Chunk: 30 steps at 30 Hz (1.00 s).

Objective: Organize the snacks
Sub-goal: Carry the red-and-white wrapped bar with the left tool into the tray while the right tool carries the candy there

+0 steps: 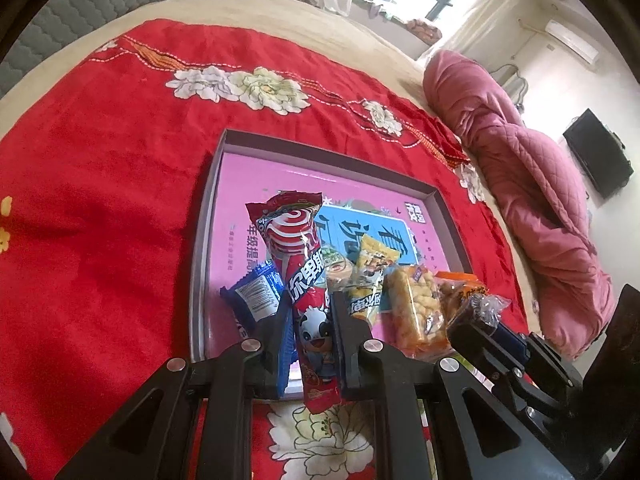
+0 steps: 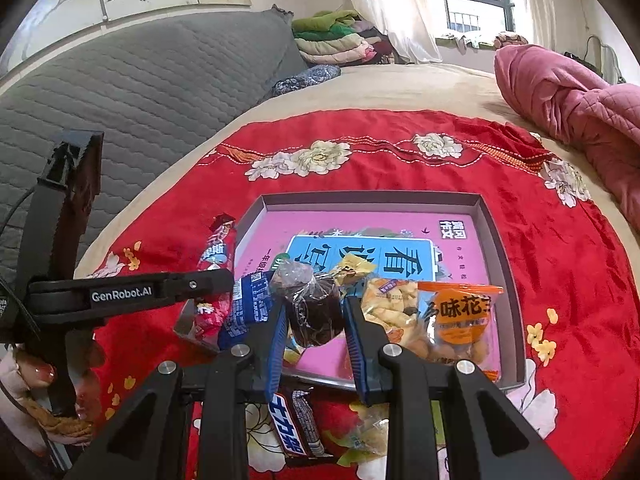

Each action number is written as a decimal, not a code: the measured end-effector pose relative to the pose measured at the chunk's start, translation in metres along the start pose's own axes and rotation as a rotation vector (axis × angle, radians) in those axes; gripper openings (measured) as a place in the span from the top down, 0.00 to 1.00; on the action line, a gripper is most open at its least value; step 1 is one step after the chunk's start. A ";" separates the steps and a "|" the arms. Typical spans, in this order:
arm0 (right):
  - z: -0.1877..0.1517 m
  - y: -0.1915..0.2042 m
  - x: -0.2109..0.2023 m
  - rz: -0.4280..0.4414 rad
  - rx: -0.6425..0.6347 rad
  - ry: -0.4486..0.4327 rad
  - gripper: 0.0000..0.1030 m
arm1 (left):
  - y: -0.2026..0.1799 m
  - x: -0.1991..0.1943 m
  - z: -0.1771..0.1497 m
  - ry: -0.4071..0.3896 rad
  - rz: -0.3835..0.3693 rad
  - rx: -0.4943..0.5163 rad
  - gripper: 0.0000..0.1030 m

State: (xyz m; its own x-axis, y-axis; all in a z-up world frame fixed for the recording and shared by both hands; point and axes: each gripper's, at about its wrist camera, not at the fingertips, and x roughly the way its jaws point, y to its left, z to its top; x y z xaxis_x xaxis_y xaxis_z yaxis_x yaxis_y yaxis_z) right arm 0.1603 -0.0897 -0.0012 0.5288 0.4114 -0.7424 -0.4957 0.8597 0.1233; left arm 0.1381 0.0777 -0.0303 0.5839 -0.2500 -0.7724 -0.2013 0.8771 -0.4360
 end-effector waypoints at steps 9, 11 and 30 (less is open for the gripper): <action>-0.004 0.003 0.013 0.004 0.006 0.034 0.72 | 0.001 0.004 -0.003 -0.006 -0.021 -0.002 0.83; -0.005 0.002 0.016 0.005 0.014 0.043 0.72 | 0.000 0.007 -0.004 -0.001 -0.026 -0.002 0.83; -0.013 -0.003 0.029 0.006 0.059 0.088 0.72 | -0.003 0.013 -0.006 0.006 -0.037 0.017 0.83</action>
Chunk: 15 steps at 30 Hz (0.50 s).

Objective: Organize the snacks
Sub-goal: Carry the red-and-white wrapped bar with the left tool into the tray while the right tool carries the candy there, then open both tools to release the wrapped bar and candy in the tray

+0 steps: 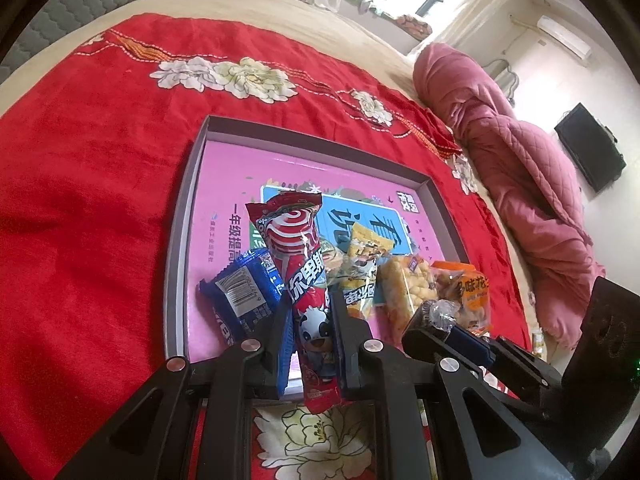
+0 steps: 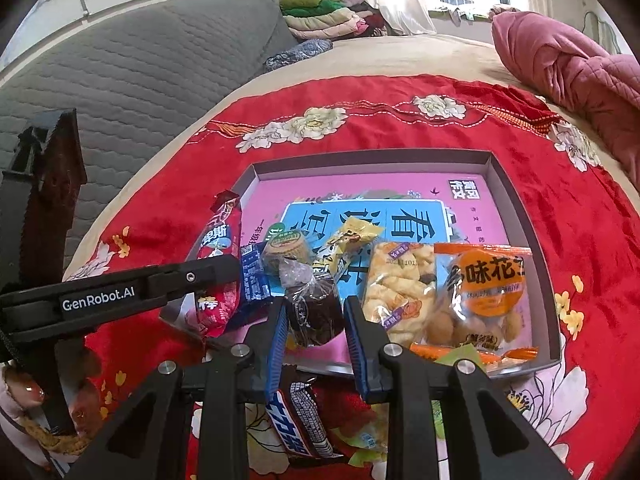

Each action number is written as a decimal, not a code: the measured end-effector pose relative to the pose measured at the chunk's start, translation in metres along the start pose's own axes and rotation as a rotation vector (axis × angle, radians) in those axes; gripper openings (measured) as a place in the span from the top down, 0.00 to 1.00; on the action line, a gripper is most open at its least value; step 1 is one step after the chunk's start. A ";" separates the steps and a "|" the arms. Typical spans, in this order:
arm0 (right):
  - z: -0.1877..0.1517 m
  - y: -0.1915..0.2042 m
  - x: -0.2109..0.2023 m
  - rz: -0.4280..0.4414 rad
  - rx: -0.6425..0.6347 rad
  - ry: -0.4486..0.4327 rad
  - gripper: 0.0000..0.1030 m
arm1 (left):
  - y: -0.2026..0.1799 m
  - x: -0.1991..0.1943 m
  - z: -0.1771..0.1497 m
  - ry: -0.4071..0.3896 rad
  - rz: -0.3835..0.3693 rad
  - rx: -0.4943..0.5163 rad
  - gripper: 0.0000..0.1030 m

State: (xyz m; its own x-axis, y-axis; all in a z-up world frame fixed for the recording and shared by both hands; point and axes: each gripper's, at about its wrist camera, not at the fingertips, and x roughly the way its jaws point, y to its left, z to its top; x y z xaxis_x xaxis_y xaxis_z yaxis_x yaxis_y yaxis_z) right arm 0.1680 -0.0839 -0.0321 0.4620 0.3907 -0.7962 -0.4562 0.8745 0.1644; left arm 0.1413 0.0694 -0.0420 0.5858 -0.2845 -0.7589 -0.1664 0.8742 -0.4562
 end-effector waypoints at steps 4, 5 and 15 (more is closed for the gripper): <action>0.000 -0.002 0.000 0.011 0.014 0.000 0.72 | -0.001 0.000 -0.001 -0.001 0.000 0.007 0.83; 0.000 -0.002 0.000 0.008 0.013 0.001 0.72 | -0.002 0.001 -0.001 0.000 0.000 0.006 0.83; -0.001 -0.005 0.003 0.004 0.028 0.013 0.72 | 0.000 0.001 -0.002 0.007 -0.009 -0.004 0.81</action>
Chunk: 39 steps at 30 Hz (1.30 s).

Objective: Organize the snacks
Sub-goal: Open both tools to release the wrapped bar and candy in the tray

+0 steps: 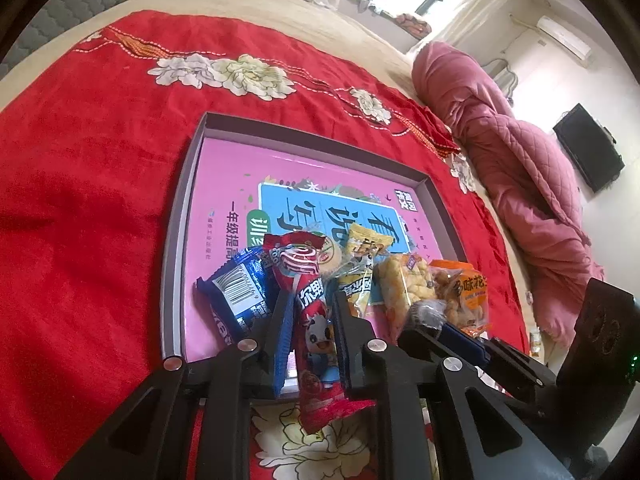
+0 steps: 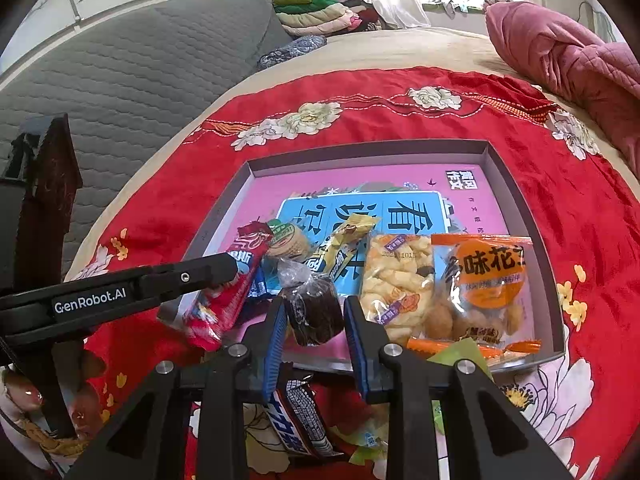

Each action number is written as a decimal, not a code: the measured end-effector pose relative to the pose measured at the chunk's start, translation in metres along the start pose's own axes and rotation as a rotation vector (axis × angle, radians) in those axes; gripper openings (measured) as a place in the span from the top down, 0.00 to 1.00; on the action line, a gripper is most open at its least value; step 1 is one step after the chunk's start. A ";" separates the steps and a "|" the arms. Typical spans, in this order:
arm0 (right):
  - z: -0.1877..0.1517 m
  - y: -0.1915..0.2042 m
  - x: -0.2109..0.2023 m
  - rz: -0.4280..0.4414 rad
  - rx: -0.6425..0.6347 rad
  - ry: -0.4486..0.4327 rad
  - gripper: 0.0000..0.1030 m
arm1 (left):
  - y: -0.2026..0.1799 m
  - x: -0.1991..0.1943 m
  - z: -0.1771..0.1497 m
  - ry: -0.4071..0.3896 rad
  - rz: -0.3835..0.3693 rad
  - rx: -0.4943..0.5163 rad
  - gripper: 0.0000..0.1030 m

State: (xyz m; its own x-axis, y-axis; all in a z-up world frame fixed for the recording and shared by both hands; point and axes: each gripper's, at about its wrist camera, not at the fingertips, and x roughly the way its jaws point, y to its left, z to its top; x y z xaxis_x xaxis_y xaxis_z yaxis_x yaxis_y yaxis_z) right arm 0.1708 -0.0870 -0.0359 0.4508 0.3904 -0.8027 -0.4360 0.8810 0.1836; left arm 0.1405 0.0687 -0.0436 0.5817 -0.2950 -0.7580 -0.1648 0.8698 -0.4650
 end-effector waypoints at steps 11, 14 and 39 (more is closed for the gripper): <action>0.003 0.000 -0.006 0.001 0.006 -0.017 0.72 | -0.002 -0.004 0.003 -0.007 -0.007 -0.003 0.66; 0.004 0.000 -0.008 0.000 0.006 -0.022 0.71 | -0.002 -0.006 0.003 -0.011 -0.005 -0.001 0.62; 0.009 -0.005 -0.027 -0.021 0.025 -0.077 0.52 | -0.011 -0.026 0.003 -0.021 0.050 0.020 0.42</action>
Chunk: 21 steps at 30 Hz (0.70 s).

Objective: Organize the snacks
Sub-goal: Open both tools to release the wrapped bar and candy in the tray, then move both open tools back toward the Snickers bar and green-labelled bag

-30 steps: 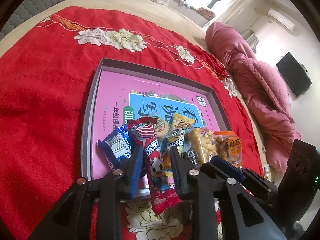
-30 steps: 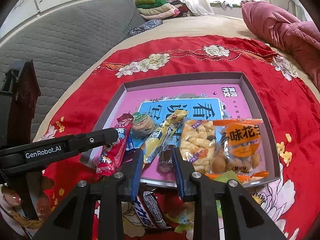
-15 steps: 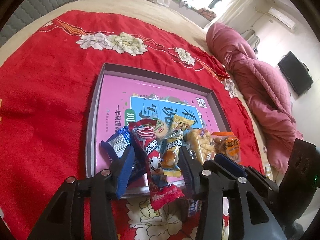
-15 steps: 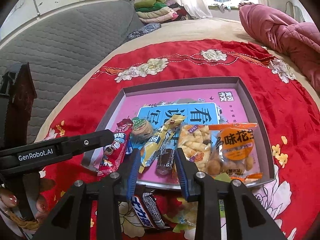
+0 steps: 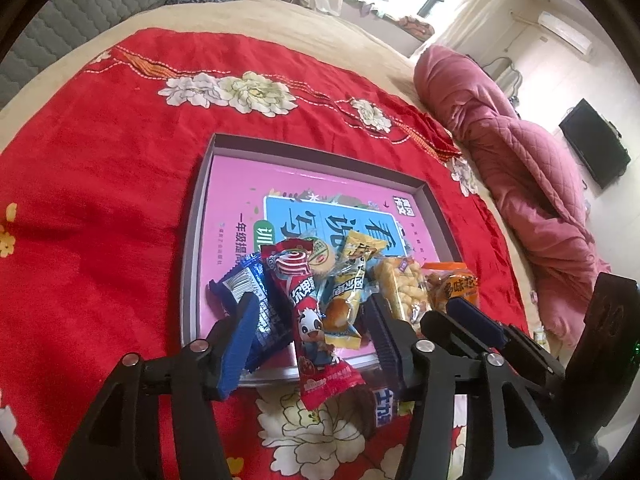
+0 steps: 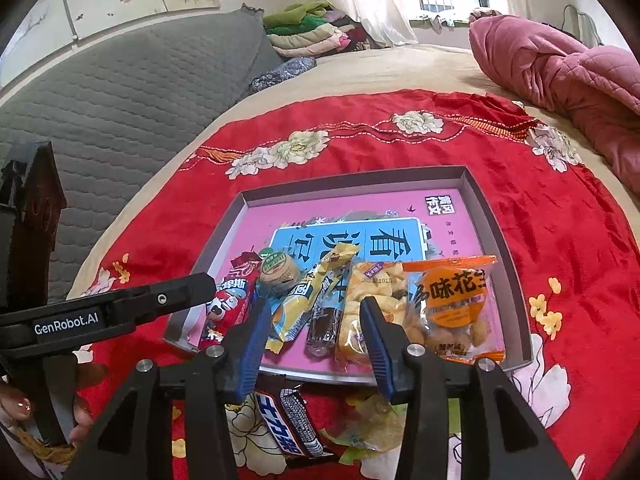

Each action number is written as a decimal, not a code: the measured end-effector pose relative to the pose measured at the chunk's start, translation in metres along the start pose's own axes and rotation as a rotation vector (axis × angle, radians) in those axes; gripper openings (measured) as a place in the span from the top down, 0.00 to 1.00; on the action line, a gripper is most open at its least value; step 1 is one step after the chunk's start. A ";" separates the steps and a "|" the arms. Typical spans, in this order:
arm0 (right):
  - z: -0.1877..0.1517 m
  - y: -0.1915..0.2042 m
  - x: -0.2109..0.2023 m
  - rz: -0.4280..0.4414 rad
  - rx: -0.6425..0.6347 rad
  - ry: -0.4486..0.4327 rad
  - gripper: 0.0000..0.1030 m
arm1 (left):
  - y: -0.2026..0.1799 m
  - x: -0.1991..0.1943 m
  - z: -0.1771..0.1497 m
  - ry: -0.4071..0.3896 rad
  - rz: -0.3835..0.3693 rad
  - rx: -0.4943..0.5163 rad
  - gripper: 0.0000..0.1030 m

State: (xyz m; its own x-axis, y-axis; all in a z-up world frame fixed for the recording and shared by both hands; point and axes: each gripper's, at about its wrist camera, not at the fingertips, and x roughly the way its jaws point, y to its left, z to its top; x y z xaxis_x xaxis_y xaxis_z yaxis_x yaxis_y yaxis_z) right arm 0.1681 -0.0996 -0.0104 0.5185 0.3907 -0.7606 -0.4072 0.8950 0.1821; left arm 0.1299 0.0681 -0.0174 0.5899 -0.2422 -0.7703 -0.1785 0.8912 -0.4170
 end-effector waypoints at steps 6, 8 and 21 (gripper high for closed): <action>0.002 0.002 -0.008 0.000 -0.009 -0.021 0.45 | -0.004 -0.009 0.000 -0.015 0.010 0.009 0.40; 0.002 0.003 -0.011 -0.003 -0.011 -0.027 0.44 | -0.006 -0.012 0.000 -0.018 0.011 0.011 0.39; 0.005 -0.003 -0.036 -0.028 0.005 -0.093 0.31 | -0.018 -0.030 -0.003 -0.045 0.007 0.035 0.34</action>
State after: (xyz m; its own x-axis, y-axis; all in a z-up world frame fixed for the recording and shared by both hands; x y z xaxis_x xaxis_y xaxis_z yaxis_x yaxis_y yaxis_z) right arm 0.1542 -0.1151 0.0198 0.5975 0.3840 -0.7040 -0.3882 0.9067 0.1650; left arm 0.1127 0.0583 0.0118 0.6234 -0.2198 -0.7504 -0.1549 0.9059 -0.3940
